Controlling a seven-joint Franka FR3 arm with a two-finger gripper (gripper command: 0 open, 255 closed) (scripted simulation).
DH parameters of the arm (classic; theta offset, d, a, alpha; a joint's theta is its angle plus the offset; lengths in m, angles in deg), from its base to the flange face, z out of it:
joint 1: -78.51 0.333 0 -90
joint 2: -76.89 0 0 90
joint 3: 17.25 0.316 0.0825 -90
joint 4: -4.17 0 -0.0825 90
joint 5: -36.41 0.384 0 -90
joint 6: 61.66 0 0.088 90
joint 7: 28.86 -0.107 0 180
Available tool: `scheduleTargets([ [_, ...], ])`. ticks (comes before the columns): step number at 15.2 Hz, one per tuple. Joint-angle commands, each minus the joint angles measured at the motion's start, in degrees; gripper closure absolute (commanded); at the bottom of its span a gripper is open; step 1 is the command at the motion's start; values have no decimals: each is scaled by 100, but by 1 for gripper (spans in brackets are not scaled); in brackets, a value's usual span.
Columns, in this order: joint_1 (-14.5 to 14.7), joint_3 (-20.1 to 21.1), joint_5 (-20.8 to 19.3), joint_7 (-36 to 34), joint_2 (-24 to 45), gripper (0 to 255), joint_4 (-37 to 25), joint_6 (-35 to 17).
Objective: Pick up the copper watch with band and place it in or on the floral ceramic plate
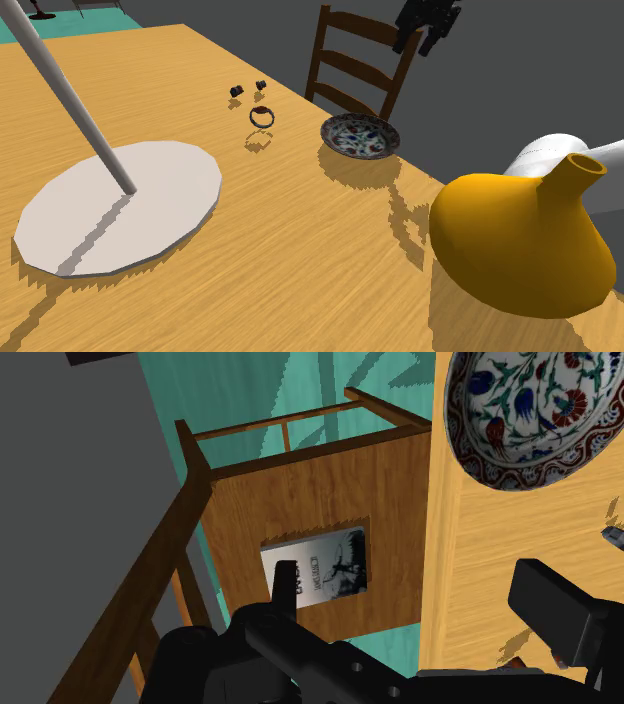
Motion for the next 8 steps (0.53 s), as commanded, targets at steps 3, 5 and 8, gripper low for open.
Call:
scheduleTargets([
  [3,38,309,107,-374,190,0,-52,-100],
  [5,72,609,200,-748,416,0,-139,-200],
  [8,106,1048,307,-1304,819,0,-336,-342],
])
